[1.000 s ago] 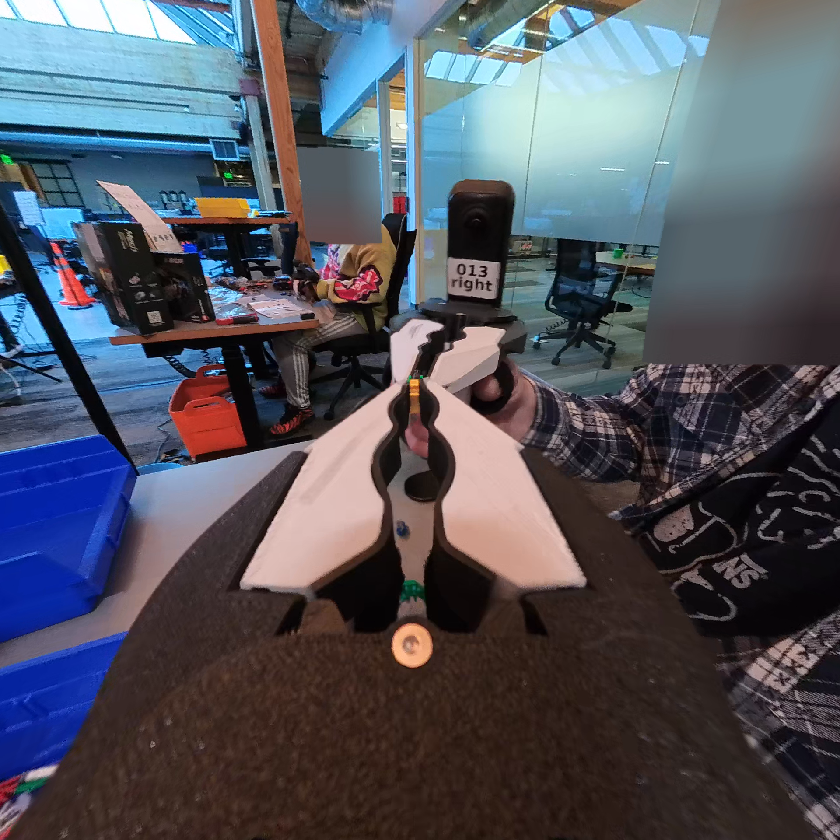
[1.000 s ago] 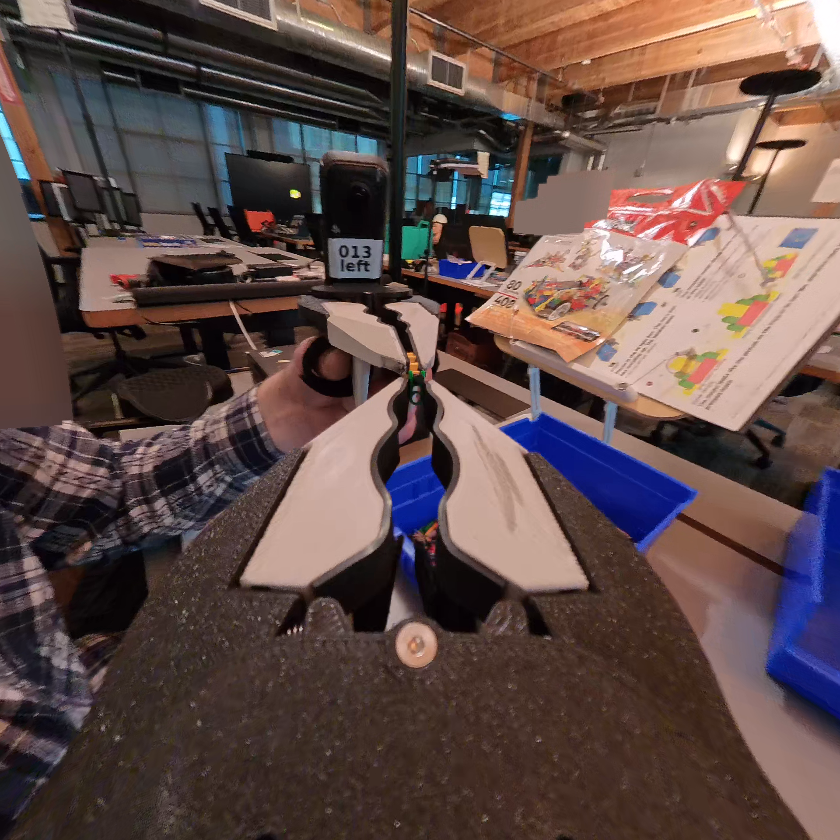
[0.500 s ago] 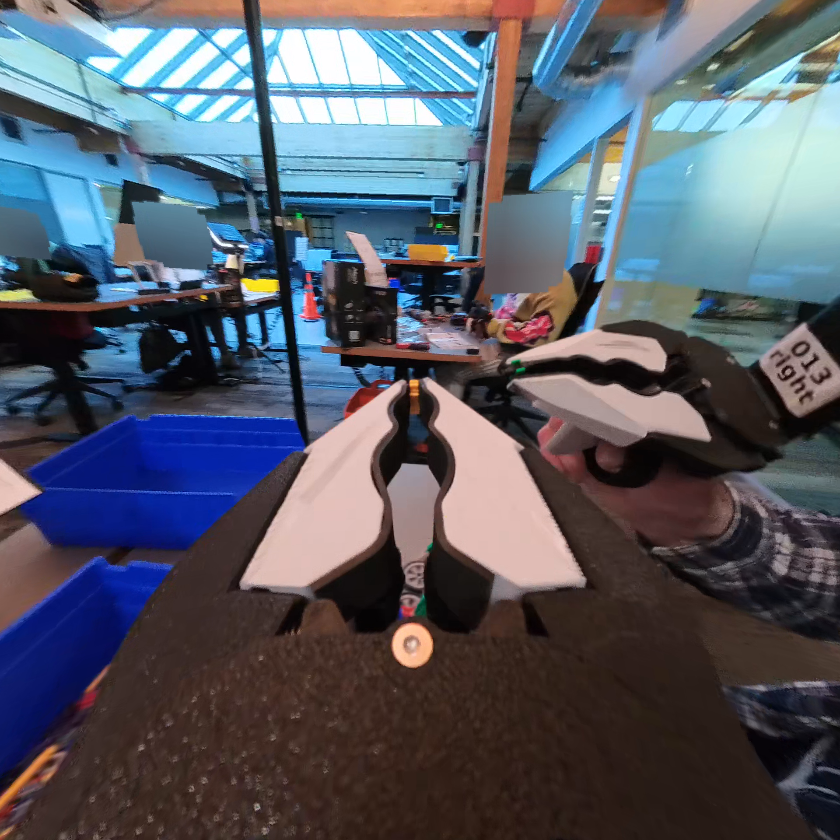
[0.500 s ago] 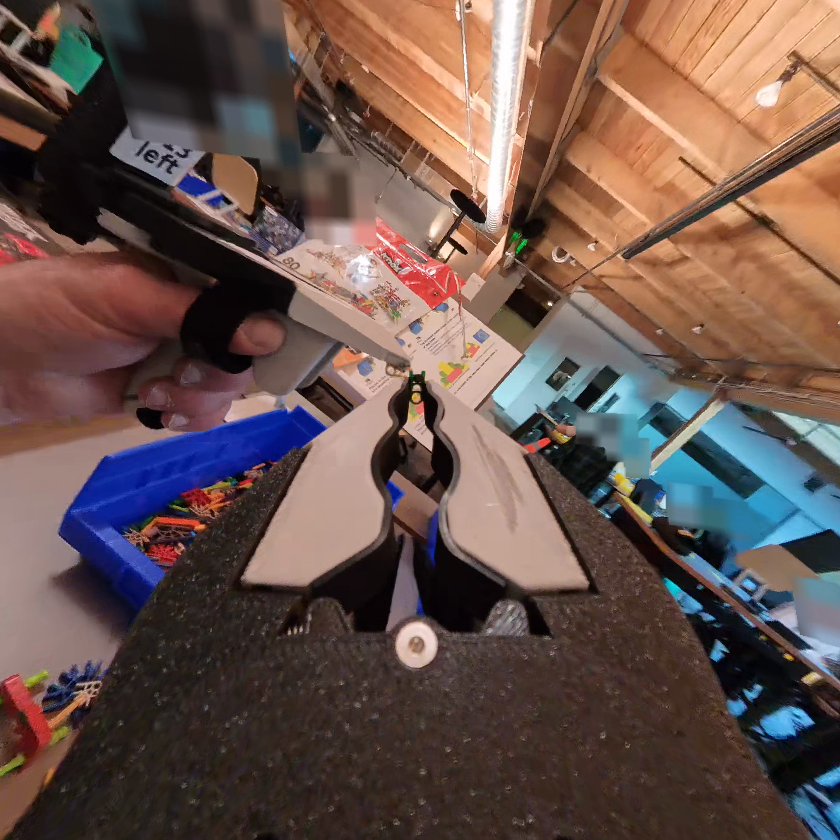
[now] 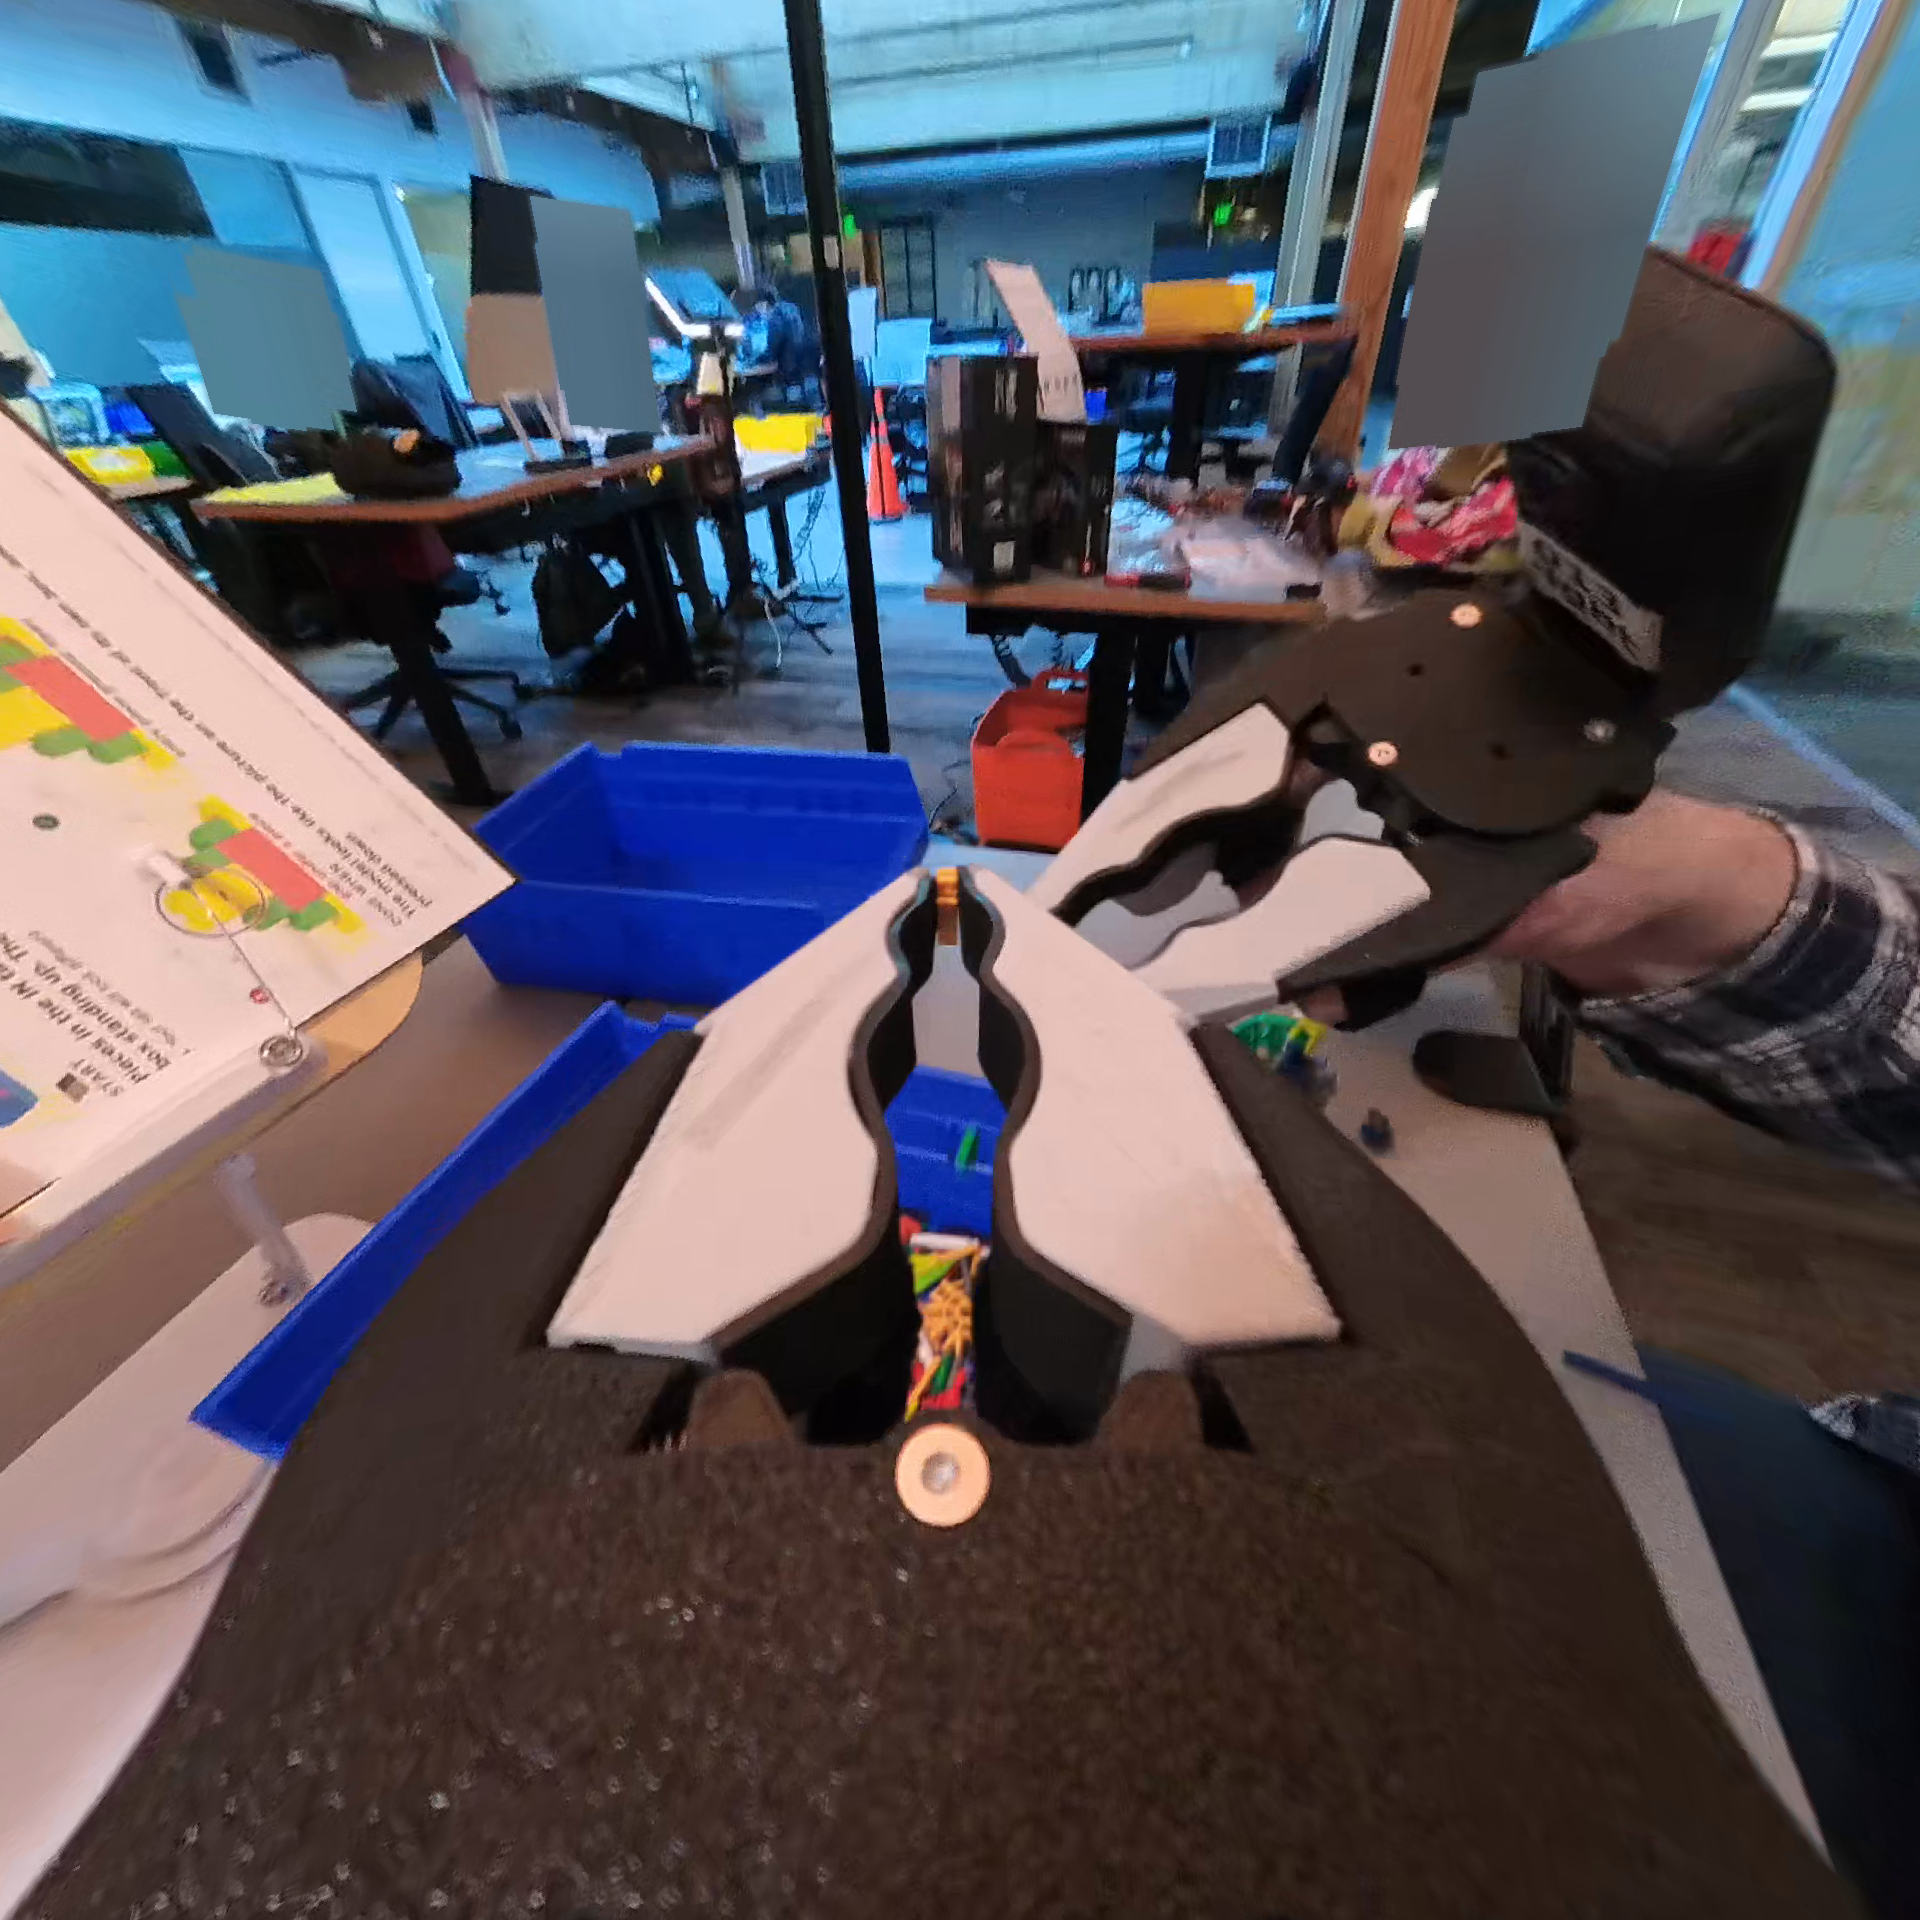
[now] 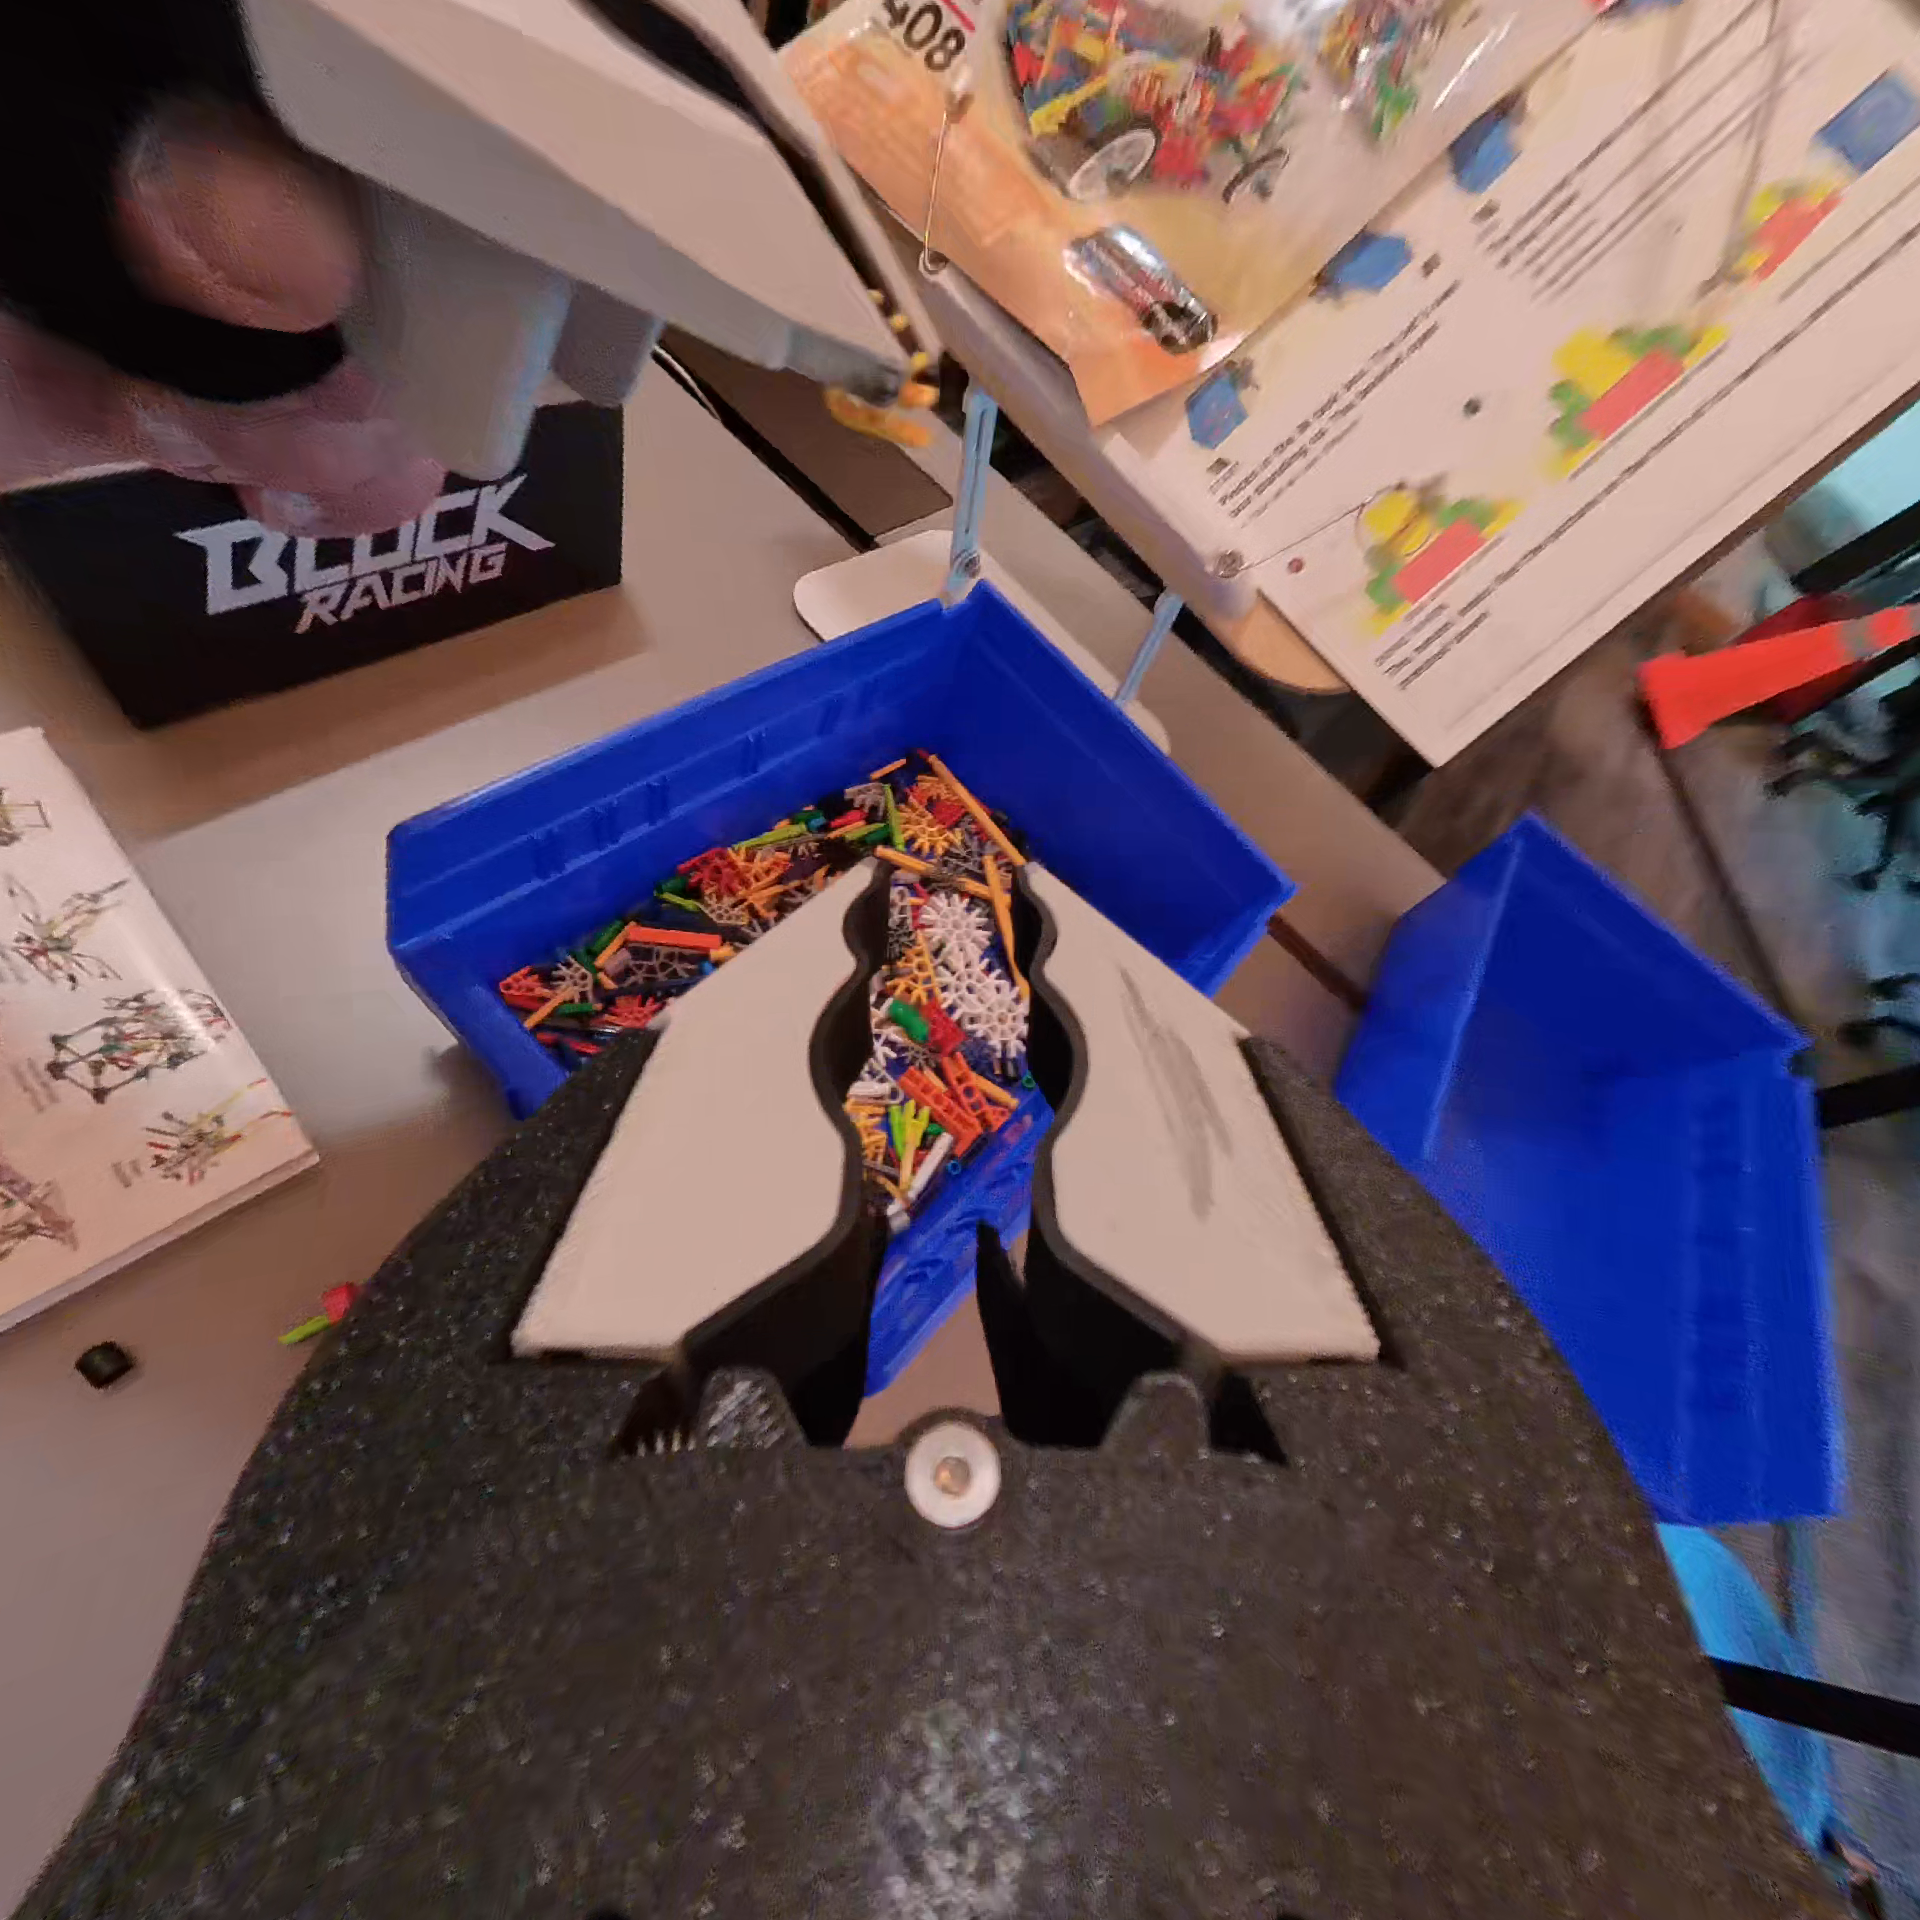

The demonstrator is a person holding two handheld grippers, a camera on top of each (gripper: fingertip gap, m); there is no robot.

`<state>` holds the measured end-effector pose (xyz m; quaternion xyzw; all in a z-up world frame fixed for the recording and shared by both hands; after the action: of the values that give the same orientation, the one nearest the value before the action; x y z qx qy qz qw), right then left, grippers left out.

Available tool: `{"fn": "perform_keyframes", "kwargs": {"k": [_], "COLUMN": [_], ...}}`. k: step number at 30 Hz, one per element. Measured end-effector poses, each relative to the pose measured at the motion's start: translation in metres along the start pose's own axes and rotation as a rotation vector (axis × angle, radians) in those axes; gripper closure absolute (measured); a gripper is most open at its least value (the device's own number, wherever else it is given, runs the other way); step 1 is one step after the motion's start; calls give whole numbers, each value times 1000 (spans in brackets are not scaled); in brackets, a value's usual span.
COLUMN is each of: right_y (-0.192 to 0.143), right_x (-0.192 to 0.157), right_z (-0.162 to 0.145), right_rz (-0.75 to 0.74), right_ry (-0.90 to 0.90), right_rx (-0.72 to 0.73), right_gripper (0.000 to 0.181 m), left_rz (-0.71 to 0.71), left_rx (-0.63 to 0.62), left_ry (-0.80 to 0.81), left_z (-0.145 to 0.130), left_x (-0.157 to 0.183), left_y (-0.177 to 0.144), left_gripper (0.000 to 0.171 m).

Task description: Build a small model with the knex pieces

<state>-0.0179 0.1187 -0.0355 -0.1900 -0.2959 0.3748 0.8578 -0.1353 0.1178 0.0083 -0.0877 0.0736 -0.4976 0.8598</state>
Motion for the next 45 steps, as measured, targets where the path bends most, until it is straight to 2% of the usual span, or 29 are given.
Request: {"fn": "perform_keyframes", "kwargs": {"k": [4, 8, 9, 12, 14, 16, 19, 21, 25, 28, 30, 37, 40, 42, 45], "right_y": [8, -7, -15, -37, -49, -60, -76, -86, -96, -84, -72, -21, -12, -7, -4], "right_x": [2, 8, 9, 10, 11, 12, 9, 4, -32, -71, -93, -133, -146, -148, -148], "right_z": [-8, -11, -11, -15, -20, -28, -39, -47, -63, -87, -107, -178, -185, -189, -188], "right_rz": [60, 1, -11, -27, -45, -45, -42, -35, 109, 260, 312, 302, 329, 307, 291], "right_ry": [28, 13, 13, 16, 13, 33, 40, 35, -9, -25, -36, -43, -30, -48, -47], "right_rx": [-44, -17, 5, 38, 46, 40, 49, 50, 30, -61, -121, -394, -409, -417, -411], "right_gripper": [152, 151, 152, 152, 152, 152, 152, 155, 157, 154, 154, 146, 147, 158, 159], "left_rz": [10, -41, -50, 63, 111, 49, 77, 97, 91, 32, 42, 36, 32, 34, 37], "left_rx": [-81, -160, -212, -383, -473, -514, -561, -548, -487, -467, -466, -465, -454, -451, -449], "left_ry": [31, 47, 66, 142, 122, 36, 23, 40, 81, 140, 154, 169, 169, 171, 174], "left_z": [-9, -19, -25, -49, -69, -85, -96, -91, -73, -65, -62, -60, -59, -58, -57], "left_x": [-2, 6, 8, 1, -9, -12, -17, -17, -7, 7, 10, 15, 16, 17, 17], "left_y": [5, 18, 23, 41, 54, 66, 73, 71, 62, 58, 58, 59, 59, 59, 59], "left_gripper": [171, 171, 171, 170, 167, 142, 104, 100, 108, 116, 120, 117, 117, 117, 117]}}
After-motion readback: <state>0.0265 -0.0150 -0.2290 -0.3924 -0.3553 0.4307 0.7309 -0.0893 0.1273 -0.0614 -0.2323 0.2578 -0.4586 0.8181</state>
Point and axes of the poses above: each gripper's, where its closed fingertips meet, y out along the fingers, z out of its top, x = y × z across the jaws, the point moved 6 cm from there along -y, back along the fingers, and after that the axes turned 8 degrees about -x, right-handed, at the moved point
